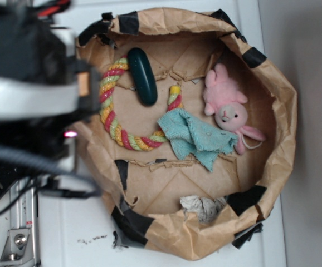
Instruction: Grab the plastic pickle.
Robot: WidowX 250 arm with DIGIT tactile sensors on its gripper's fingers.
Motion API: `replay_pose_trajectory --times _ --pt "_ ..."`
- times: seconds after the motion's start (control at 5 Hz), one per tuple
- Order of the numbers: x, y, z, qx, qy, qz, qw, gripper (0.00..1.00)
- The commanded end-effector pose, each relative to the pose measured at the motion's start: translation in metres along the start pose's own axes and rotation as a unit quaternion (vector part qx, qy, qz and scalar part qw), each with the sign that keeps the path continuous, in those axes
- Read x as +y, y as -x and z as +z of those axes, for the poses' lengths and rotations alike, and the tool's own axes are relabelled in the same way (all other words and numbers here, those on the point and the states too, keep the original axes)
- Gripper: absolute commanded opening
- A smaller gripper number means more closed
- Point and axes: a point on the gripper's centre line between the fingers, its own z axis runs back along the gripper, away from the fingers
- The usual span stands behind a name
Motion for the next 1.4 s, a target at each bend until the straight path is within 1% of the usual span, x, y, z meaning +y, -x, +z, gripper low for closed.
replay_pose_trajectory --times 0.0,0.2,0.4,0.6,0.8,1.0,1.2 --pt "0.026 -0.019 -0.060 -0.041 0.026 -0.178 0.983 1.00" --pt "0.026 -0.029 -0.095 -0.017 0.012 -0.187 0.982 1.00" --pt "0.016 -0.029 -0.122 0.012 -0.003 -0.210 0.978 1.00" --pt "0.015 -0.013 -0.141 0.037 -0.022 -0.230 0.972 1.00" --pt "0.019 -0.003 -0.169 0.075 -0.029 -0.229 0.970 1.00" --pt "0.021 -0.003 -0.165 0.065 -0.029 -0.217 0.974 0.00" --pt "0.023 -0.003 -0.160 0.054 -0.021 -0.207 0.977 0.00"
